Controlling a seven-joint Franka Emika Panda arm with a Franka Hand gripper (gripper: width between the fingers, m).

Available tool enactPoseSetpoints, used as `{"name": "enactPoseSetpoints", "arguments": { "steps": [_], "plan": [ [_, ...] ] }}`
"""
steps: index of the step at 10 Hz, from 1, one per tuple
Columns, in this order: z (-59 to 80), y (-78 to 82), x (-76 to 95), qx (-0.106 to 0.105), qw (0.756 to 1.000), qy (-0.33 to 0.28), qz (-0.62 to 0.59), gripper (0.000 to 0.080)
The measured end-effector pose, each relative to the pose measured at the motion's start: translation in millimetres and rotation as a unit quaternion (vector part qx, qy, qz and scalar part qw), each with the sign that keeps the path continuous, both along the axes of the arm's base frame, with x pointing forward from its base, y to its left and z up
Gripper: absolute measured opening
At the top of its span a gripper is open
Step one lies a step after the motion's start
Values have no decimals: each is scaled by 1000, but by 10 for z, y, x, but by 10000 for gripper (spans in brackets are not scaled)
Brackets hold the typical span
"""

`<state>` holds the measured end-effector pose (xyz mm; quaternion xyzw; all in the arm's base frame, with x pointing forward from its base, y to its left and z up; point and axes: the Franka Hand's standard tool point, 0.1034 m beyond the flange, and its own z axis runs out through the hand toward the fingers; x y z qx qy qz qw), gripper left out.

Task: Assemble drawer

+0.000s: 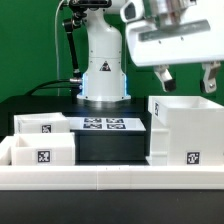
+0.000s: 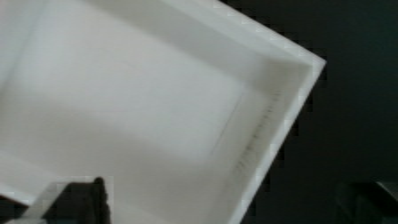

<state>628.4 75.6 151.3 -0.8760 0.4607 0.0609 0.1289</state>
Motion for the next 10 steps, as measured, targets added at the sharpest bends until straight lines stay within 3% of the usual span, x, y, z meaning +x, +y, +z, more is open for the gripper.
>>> {"name": "enactPoseSetpoints", "arguments": {
  "steps": [2, 5, 6, 8, 10],
  "plan": [
    [69, -24, -67, -5, 1000, -15, 5, 647],
    [42, -41, -72, -8, 998, -22, 50, 648],
    [52, -143, -133, -26, 984, -26, 173, 648],
    [31, -343, -136, -40, 950, -54, 304, 648],
    [0, -418, -142, -32, 929, -70, 363, 648]
  ]
}}
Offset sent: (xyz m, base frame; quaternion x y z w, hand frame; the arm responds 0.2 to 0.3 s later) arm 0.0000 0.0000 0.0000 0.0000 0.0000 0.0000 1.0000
